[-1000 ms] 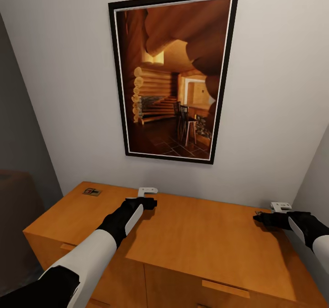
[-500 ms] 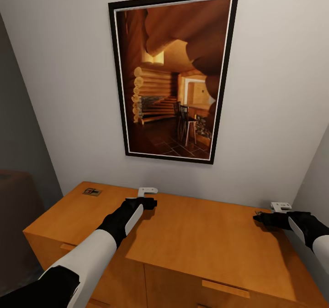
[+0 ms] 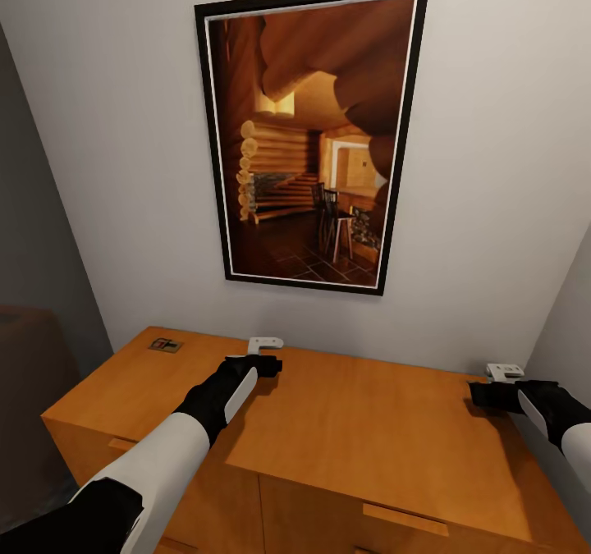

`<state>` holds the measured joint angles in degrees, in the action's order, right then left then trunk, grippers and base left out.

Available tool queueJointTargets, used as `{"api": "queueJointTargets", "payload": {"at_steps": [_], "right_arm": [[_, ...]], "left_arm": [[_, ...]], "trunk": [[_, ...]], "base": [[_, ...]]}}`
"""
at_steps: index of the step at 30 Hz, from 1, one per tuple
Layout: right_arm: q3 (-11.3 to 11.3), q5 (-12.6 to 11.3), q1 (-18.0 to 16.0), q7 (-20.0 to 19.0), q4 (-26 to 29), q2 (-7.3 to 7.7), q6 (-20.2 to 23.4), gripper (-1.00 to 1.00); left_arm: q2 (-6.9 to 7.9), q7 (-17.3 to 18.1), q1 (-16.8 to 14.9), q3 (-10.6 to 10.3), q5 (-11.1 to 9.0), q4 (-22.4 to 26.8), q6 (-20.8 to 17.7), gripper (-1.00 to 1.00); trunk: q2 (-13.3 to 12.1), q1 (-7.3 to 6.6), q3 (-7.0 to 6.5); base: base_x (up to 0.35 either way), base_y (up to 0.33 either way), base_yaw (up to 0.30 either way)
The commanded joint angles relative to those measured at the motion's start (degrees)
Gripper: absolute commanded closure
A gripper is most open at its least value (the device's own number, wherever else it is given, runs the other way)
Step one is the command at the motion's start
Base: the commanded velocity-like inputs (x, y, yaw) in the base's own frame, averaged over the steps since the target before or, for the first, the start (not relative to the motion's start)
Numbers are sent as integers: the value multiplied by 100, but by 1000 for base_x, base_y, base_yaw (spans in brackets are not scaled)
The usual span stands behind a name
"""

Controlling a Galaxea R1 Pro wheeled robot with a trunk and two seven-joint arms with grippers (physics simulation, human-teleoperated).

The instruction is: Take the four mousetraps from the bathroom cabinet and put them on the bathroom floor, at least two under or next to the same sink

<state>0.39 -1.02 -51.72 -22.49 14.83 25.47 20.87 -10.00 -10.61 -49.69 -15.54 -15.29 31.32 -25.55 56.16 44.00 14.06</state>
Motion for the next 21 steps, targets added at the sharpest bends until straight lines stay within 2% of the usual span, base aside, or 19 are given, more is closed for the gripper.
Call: {"api": "queueJointTargets", "payload": {"at_steps": [1, 21], "right_arm": [[14, -32, 4, -22, -68, 2, 45, 100], [14, -30, 4, -71, -68, 2, 49, 100]], "left_arm": [[0, -47, -5, -19, -53, 6, -21, -100], [0, -38, -5, -21, -53, 6, -29, -100]], "trunk": [[4, 1, 9], [4, 1, 9]], "base": [[0, 0, 0], [0, 0, 0]]}}
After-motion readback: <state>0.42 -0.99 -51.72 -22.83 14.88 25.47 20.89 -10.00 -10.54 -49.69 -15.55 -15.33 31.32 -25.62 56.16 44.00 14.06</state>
